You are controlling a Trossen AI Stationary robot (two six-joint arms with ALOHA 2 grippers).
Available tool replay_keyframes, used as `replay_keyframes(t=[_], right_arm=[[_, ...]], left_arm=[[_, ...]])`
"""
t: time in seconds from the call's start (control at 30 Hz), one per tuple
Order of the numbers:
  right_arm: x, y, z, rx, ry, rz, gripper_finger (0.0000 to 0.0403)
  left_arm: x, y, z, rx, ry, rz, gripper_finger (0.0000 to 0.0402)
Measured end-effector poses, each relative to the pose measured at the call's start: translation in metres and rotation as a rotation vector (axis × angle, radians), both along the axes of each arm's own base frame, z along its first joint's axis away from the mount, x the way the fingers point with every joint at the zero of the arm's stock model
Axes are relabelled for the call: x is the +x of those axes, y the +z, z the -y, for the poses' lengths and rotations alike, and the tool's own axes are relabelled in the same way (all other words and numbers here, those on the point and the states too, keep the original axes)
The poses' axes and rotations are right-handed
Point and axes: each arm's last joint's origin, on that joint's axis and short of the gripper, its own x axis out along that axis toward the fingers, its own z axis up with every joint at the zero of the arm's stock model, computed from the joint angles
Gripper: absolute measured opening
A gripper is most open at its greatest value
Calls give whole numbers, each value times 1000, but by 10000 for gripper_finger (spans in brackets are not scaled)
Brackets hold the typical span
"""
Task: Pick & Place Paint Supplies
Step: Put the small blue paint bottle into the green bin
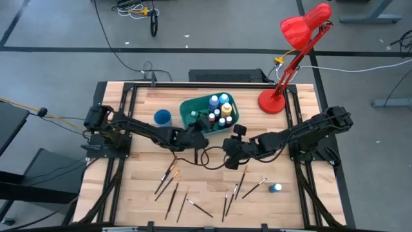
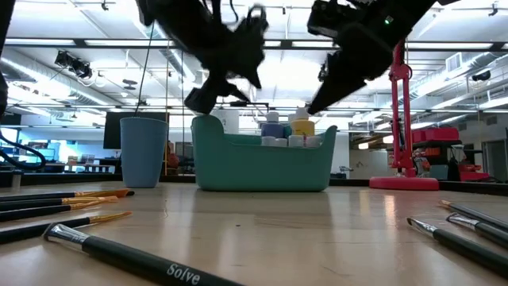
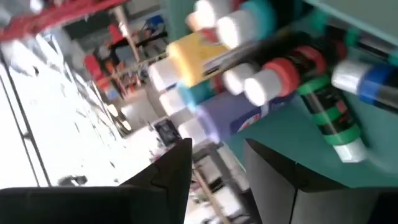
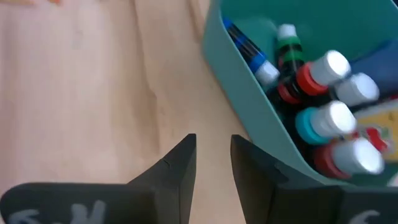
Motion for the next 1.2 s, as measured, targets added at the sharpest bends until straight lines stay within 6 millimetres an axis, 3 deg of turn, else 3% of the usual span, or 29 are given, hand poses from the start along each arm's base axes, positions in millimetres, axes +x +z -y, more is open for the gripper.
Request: replay_keyframes(t=[0.3, 0.47, 0.67, 0.87, 1.2], right_arm=[[13, 11, -6, 12, 162, 124, 103], [8, 18, -17, 20, 211, 147, 128], [-10, 36, -37, 160, 242, 199, 175], [-46, 56, -56, 419, 319, 123, 185], [-99, 67, -83, 499, 230, 51, 167]], left_arm=[[-33, 59, 15, -249, 29, 370, 153], [-65, 86, 16, -556, 24, 524, 153], [-98, 103, 16, -956, -4, 516, 153], [-117, 96, 16, -1104, 45, 437, 153], [-115, 73, 16, -1136, 109, 426, 153]])
